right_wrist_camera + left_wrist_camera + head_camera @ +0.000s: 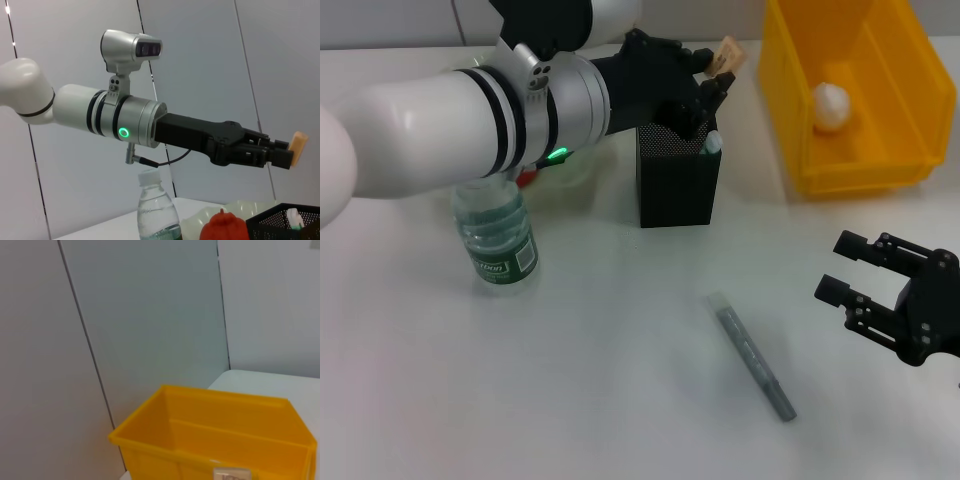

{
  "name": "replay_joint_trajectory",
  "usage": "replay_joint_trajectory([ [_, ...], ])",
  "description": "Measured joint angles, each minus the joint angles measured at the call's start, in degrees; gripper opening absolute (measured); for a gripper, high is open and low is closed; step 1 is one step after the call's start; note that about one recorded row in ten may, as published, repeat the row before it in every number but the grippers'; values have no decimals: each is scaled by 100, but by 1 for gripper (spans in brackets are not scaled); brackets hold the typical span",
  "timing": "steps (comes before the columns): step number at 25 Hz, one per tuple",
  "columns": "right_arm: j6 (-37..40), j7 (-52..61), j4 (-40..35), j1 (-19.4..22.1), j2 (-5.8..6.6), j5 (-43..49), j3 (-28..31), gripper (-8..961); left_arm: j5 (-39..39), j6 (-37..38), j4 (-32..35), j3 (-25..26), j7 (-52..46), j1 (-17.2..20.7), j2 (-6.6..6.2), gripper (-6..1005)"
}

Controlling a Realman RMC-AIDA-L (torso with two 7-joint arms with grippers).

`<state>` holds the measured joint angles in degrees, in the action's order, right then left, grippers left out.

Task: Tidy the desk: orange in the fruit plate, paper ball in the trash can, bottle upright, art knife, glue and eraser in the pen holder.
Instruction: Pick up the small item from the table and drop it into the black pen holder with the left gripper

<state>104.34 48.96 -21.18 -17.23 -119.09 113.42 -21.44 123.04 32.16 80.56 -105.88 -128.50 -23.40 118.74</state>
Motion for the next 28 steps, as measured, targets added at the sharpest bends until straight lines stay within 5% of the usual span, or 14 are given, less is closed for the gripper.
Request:
replay_joint_trajectory([
  [28,16,16,0,-26,0,15,0,571,222,132,38,-31,-2,9,2,274],
])
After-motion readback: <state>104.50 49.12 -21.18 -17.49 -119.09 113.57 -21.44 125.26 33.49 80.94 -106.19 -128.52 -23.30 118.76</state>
